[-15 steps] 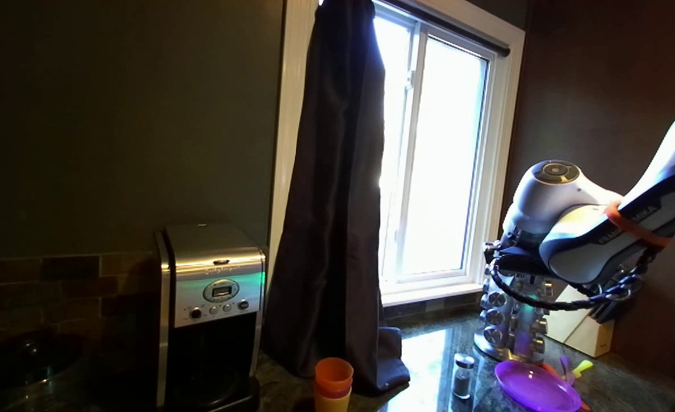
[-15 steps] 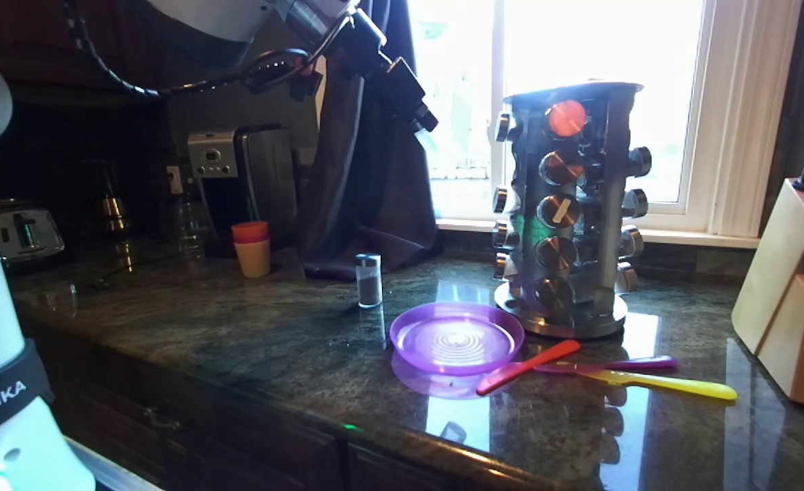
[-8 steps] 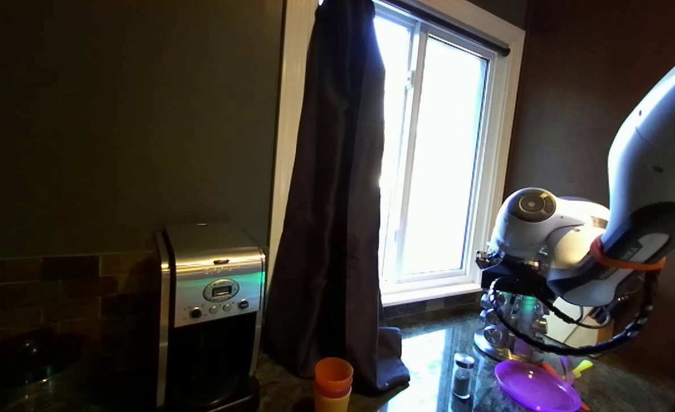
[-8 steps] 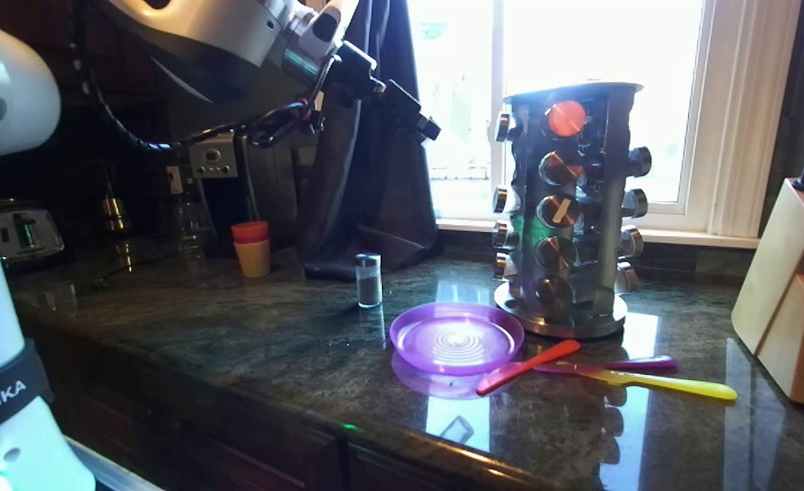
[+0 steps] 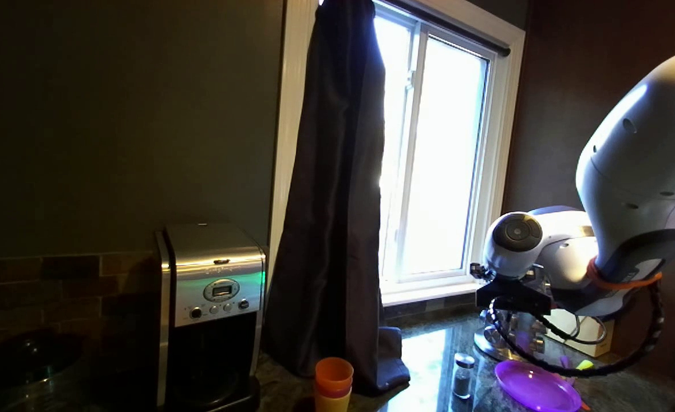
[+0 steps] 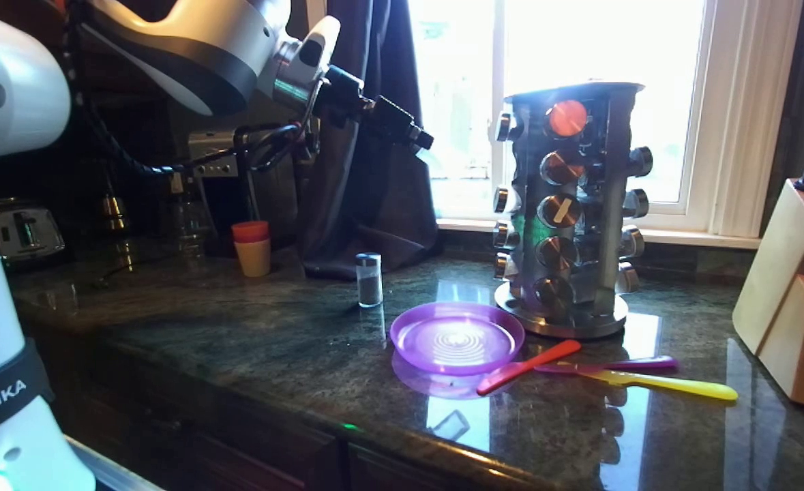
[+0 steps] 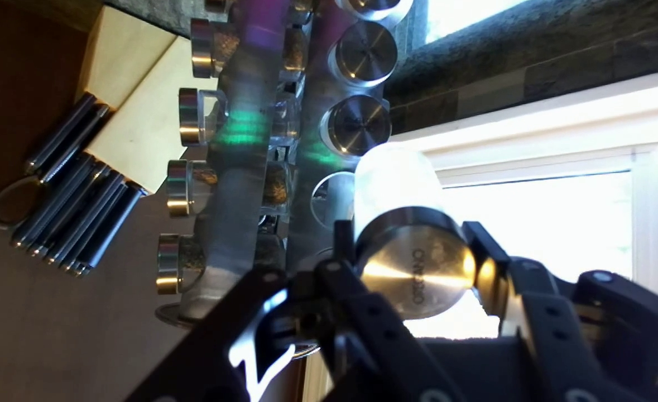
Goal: Place the empty spice bottle on the spice rack
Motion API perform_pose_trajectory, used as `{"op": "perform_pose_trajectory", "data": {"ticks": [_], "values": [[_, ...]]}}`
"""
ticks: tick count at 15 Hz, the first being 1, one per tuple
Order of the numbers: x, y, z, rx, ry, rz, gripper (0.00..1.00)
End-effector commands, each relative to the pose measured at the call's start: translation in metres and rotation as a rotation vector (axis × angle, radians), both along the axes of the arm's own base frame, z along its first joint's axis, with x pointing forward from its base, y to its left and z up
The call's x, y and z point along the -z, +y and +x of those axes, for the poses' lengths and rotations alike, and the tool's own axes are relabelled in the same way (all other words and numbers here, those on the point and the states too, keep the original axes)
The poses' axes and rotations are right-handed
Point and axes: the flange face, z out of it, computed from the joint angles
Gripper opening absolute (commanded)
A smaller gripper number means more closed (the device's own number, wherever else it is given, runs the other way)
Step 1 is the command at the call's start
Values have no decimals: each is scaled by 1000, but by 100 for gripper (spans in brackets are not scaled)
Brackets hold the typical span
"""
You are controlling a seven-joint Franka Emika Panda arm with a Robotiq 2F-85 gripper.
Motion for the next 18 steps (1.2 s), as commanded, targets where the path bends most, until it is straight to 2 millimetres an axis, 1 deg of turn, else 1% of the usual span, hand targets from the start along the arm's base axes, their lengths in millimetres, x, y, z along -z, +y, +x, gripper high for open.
{"op": "perform_pose_trajectory", "data": {"ticks": [1, 3, 6, 8, 10, 13, 18], "values": [[0, 0, 0, 0, 0, 0, 25], [2, 7, 4, 24, -45, -43, 25], [15, 15, 7, 56, -72, -72, 25], [23, 16, 11, 81, -94, -87, 25], [27, 13, 13, 117, -125, -105, 25], [28, 5, 19, 155, -161, -139, 25], [30, -2, 32, 148, -179, -180, 25]]}}
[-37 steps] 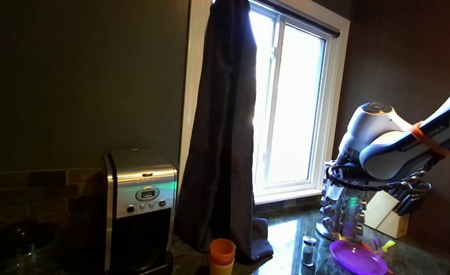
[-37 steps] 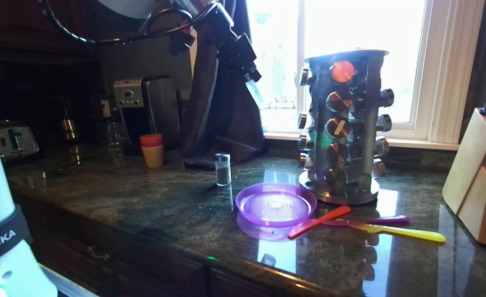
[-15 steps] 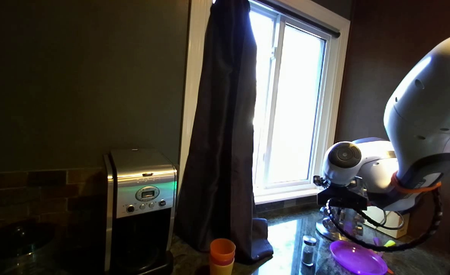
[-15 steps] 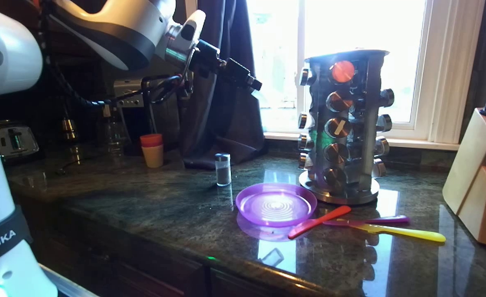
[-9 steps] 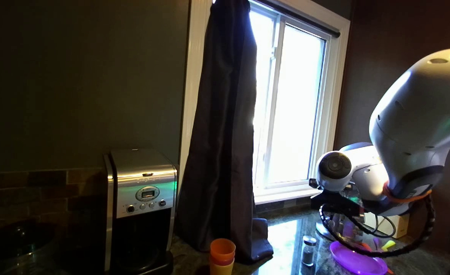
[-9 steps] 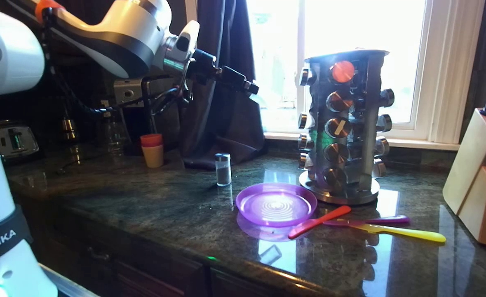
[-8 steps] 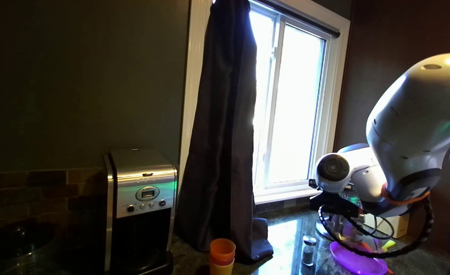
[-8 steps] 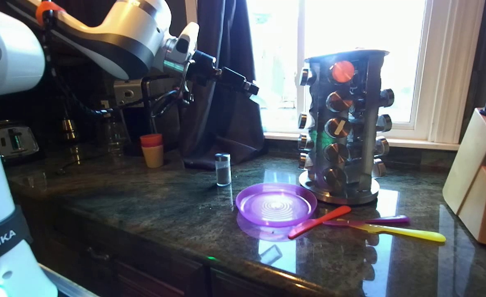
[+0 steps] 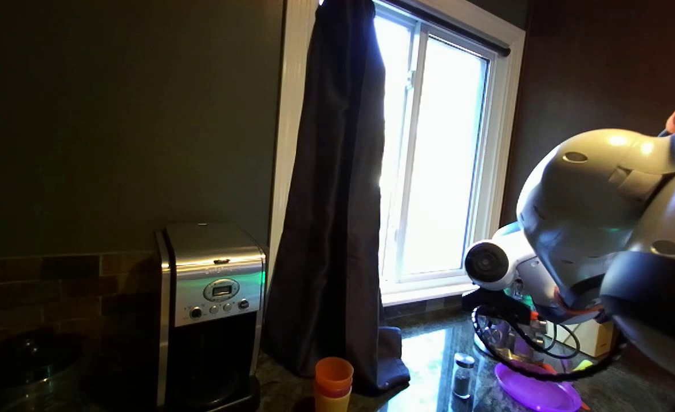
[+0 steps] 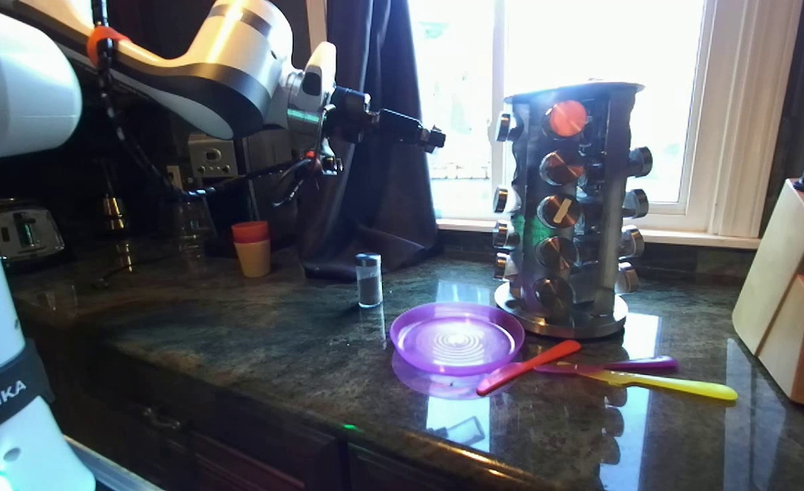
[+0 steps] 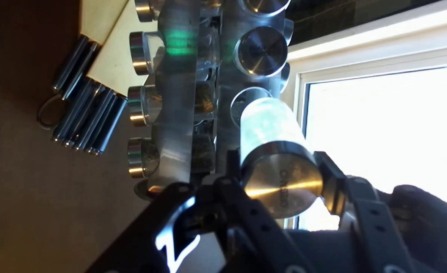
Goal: Place the empty spice bottle on the spice rack
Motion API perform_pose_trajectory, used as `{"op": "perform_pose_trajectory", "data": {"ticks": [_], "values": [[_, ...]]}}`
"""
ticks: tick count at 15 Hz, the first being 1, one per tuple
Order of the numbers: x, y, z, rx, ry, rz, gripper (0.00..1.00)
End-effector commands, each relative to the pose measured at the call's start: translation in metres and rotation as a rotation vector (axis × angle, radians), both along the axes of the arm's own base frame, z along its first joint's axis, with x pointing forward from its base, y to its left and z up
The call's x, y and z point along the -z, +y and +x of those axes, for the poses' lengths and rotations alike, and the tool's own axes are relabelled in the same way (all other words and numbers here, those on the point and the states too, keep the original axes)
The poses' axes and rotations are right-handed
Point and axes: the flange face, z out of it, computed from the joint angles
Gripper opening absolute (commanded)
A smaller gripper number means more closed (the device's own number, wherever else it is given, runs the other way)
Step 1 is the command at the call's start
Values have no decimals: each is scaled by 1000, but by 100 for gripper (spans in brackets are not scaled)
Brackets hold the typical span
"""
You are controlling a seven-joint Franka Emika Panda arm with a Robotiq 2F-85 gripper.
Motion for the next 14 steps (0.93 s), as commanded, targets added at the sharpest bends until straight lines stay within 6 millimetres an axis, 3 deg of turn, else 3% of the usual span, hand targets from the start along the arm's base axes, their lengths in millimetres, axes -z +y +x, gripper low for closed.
{"op": "perform_pose_trajectory", "data": {"ticks": [1, 14], "values": [[5, -3, 13, 4, -33, -50, 25], [30, -25, 32, 47, 2, -104, 25]]}}
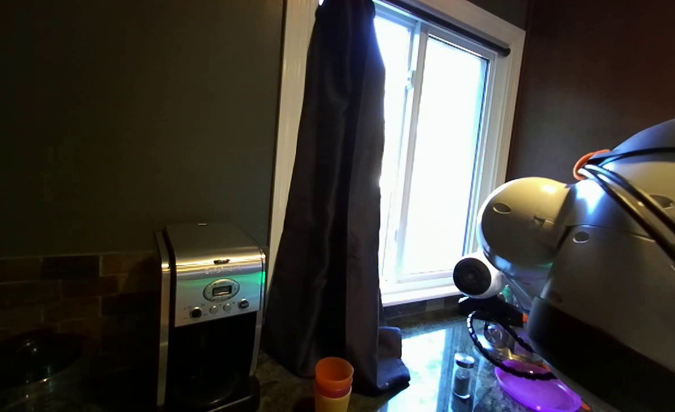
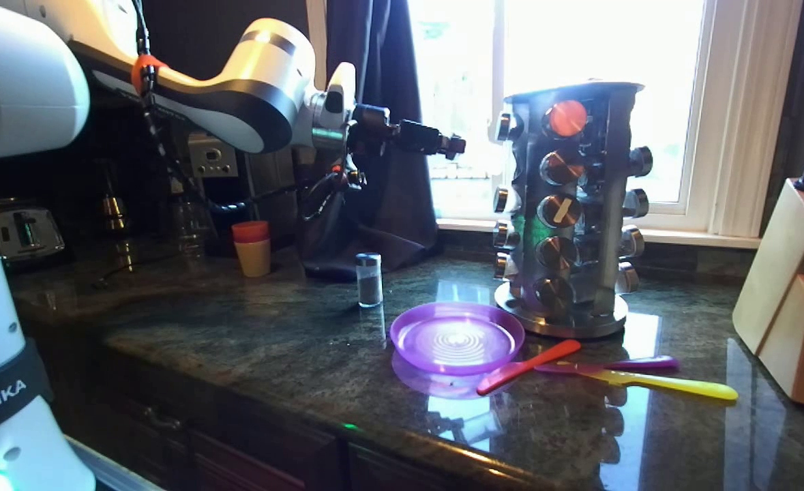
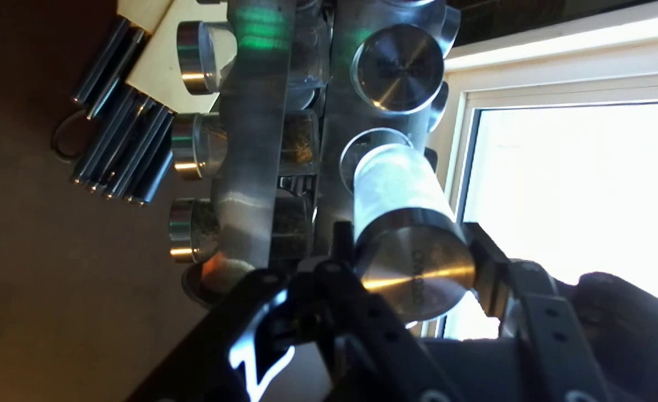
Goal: Place the empty spice bottle on the spice rack
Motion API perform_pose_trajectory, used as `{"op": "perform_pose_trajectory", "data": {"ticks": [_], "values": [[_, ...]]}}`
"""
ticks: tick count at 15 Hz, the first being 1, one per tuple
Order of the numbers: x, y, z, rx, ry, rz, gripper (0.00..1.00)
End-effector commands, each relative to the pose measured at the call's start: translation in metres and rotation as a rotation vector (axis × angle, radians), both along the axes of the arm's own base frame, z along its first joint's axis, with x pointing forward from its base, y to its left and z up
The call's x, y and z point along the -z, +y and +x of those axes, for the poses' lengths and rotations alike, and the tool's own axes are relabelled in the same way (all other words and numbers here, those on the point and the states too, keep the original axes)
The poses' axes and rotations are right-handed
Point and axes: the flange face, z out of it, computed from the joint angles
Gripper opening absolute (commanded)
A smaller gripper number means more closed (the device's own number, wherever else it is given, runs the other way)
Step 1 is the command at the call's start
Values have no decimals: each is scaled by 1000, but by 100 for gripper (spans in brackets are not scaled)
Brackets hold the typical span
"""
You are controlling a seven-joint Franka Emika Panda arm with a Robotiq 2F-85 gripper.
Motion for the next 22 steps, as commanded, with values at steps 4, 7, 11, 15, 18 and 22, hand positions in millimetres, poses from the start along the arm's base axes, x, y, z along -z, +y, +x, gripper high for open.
{"op": "perform_pose_trajectory", "data": {"ticks": [4, 7, 11, 15, 18, 22], "values": [[8, -12, 8, 19, -13, -13, 25], [10, -14, 9, 22, -11, -17, 25], [12, -16, 11, 26, -14, -24, 25], [15, -18, 13, 26, -24, -33, 25], [17, -19, 14, 25, -34, -41, 25], [20, -19, 16, 22, -48, -56, 25]]}}
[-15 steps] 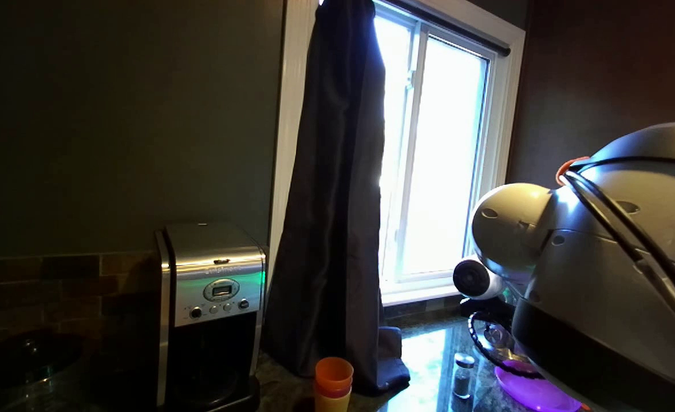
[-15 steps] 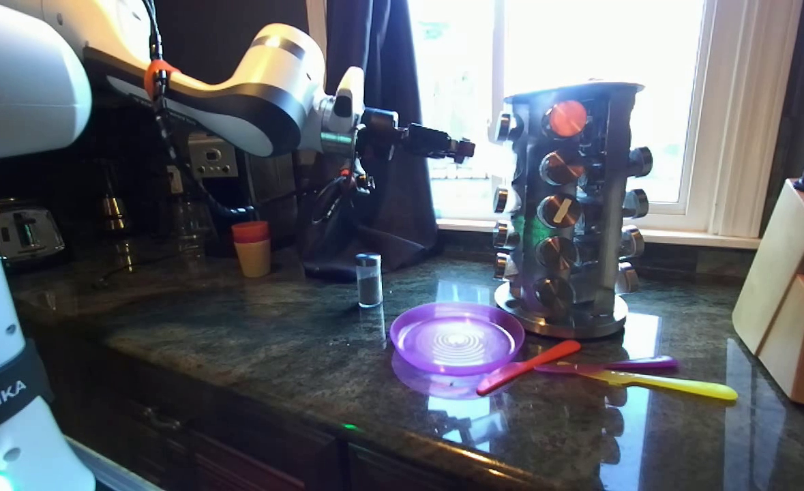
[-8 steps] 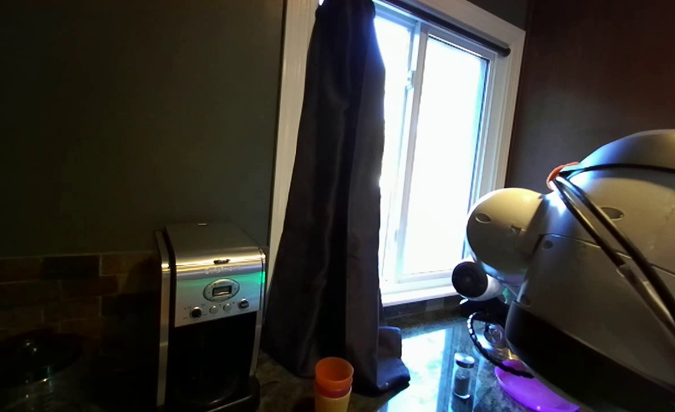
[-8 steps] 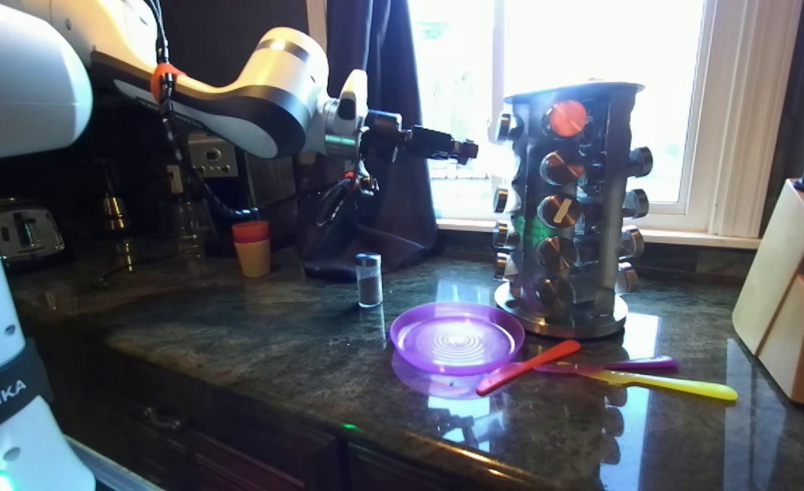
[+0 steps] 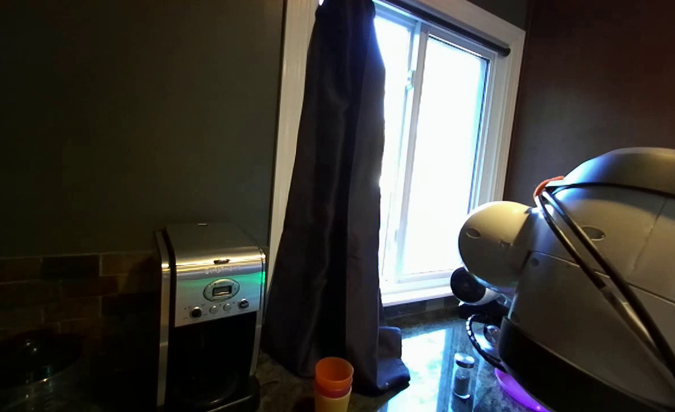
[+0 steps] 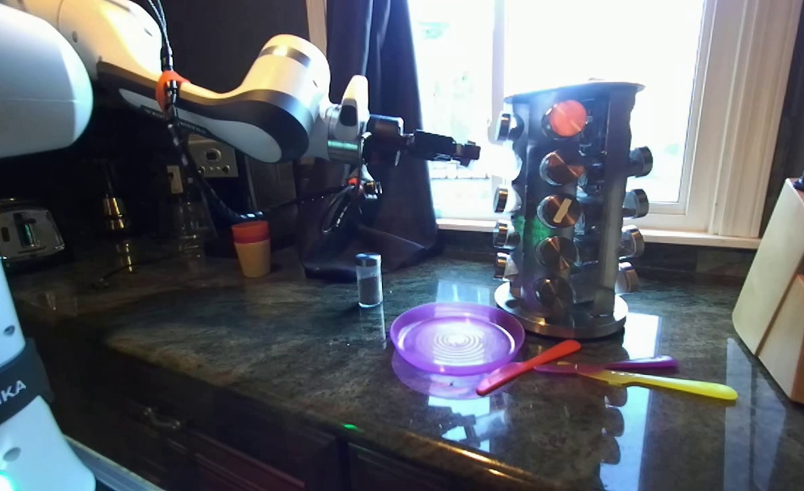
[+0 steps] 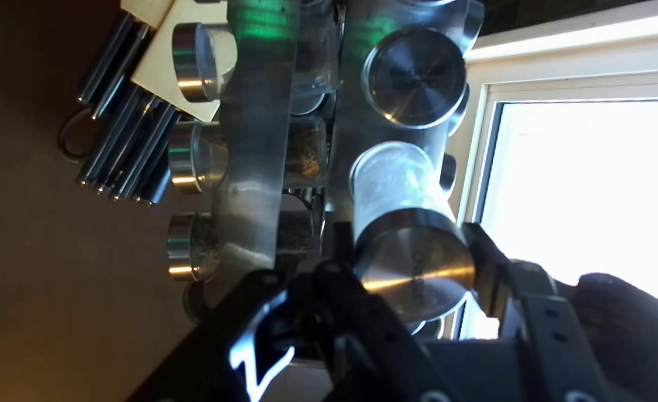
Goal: Place the empty spice bottle on the spice rack
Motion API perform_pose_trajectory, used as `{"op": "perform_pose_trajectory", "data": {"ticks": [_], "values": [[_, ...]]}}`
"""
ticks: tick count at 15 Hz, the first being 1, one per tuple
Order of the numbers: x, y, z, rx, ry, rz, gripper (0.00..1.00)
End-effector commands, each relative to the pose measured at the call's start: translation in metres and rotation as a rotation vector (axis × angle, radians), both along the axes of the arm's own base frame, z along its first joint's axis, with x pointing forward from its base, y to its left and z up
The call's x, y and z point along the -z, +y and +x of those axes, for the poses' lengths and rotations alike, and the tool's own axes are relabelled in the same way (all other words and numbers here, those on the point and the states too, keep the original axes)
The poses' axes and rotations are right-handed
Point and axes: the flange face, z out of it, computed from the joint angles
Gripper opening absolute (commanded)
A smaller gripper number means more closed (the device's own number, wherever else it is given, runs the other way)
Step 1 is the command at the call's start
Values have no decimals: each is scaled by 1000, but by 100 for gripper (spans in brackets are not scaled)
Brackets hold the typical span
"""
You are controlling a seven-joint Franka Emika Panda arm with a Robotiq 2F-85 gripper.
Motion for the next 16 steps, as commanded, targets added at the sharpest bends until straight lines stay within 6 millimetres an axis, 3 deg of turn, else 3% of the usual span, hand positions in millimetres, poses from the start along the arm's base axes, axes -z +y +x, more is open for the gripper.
{"op": "perform_pose_trajectory", "data": {"ticks": [1, 16], "values": [[4, -2, 4, -12, -32, -25, 25], [22, -13, 7, -3, -43, -94, 25]]}}
